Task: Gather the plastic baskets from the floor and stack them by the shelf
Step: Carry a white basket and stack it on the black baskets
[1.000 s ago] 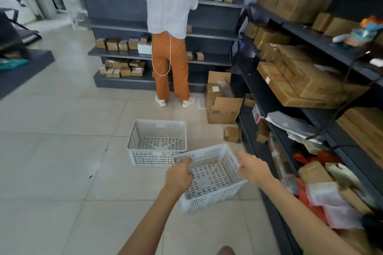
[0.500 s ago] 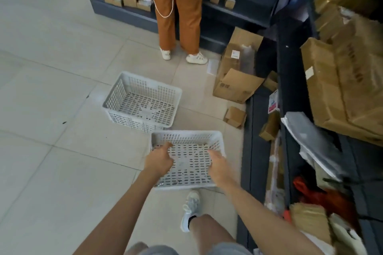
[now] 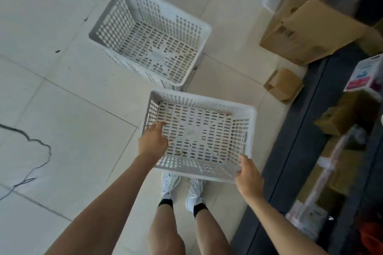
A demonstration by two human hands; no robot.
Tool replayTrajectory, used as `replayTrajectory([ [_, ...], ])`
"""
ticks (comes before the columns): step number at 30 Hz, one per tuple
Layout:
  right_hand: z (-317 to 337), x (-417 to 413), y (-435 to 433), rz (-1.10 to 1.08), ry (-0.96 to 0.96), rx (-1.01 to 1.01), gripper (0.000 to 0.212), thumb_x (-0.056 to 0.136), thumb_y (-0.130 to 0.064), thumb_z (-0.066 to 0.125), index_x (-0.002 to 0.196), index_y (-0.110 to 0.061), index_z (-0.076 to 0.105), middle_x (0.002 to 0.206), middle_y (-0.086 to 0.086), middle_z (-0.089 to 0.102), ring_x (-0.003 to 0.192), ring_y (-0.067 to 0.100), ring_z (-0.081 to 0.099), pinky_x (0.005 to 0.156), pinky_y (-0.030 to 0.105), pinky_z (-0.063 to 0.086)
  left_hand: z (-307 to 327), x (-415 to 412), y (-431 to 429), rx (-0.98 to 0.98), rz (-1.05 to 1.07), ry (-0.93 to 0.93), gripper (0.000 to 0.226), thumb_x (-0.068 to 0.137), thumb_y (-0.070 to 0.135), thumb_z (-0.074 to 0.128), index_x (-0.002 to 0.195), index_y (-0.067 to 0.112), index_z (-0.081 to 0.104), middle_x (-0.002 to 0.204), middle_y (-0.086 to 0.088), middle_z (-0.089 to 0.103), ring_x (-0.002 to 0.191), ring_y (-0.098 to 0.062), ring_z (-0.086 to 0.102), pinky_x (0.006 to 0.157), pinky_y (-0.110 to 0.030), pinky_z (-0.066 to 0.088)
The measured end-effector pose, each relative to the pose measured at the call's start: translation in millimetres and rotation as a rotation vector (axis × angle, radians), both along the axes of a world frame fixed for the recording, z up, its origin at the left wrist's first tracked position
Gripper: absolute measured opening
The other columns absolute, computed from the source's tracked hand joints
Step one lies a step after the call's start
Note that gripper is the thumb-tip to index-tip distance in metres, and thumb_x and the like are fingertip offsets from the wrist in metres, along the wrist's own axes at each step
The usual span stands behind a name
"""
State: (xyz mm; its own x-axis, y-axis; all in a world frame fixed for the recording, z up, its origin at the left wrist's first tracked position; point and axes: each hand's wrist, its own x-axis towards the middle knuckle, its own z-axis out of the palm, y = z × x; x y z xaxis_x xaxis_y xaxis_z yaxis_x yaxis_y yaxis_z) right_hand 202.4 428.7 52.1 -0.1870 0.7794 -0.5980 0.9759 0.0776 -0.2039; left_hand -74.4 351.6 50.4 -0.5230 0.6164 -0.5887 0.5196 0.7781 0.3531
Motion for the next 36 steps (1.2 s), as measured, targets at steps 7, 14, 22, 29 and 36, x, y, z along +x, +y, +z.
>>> replayTrajectory([
  [7,-110,25,57,-0.024,-0.088,0.125,0.067,0.08,-0.008,0.062,0.137,-0.021,0.03,0.13,0.013,0.044,0.109,0.033,0.052,0.077,0.043,0.051,-134,-11,1,0.067,0.009,0.269,0.066,0.072,0.009,0.06,0.134,0.016,0.04,0.138,-0.02,0.039,0.124,-0.041,0.038,0.1,-0.056,0.037],
  [14,-177,43,64,-0.266,0.078,-0.021,0.084,0.087,0.008,0.049,0.148,-0.031,0.005,0.15,0.013,0.022,0.109,0.041,0.049,0.086,0.048,0.047,-192,-42,-31,-0.089,0.107,0.16,0.08,0.083,0.008,0.055,0.145,0.032,0.011,0.129,-0.022,0.039,0.092,-0.051,0.056,0.077,-0.056,0.047],
  [22,-180,41,63,-0.487,0.196,-0.01,0.098,0.08,0.019,0.052,0.149,-0.03,0.003,0.155,0.003,0.022,0.137,0.024,0.029,0.102,0.023,0.021,-184,-40,-45,0.085,0.186,0.177,0.074,0.084,-0.003,0.044,0.145,0.03,0.017,0.122,-0.026,0.053,0.08,-0.051,0.058,0.062,-0.05,0.044],
  [29,-120,16,60,-0.405,0.292,0.001,0.086,0.084,0.001,0.056,0.15,-0.029,0.008,0.153,0.003,0.028,0.136,0.025,0.033,0.106,0.03,0.026,-129,-58,-71,0.155,0.373,0.191,0.08,0.074,-0.018,0.036,0.138,0.03,0.027,0.098,-0.03,0.058,0.069,-0.042,0.052,0.059,-0.044,0.037],
  [36,-1,-31,56,-0.3,0.344,-0.165,0.094,0.082,0.003,0.058,0.147,-0.041,0.007,0.154,-0.001,0.026,0.137,0.026,0.033,0.108,0.05,0.034,-5,-71,-117,0.102,0.714,0.22,0.077,0.074,-0.013,0.035,0.132,0.037,0.034,0.085,-0.023,0.059,0.067,-0.038,0.055,0.059,-0.048,0.05],
])
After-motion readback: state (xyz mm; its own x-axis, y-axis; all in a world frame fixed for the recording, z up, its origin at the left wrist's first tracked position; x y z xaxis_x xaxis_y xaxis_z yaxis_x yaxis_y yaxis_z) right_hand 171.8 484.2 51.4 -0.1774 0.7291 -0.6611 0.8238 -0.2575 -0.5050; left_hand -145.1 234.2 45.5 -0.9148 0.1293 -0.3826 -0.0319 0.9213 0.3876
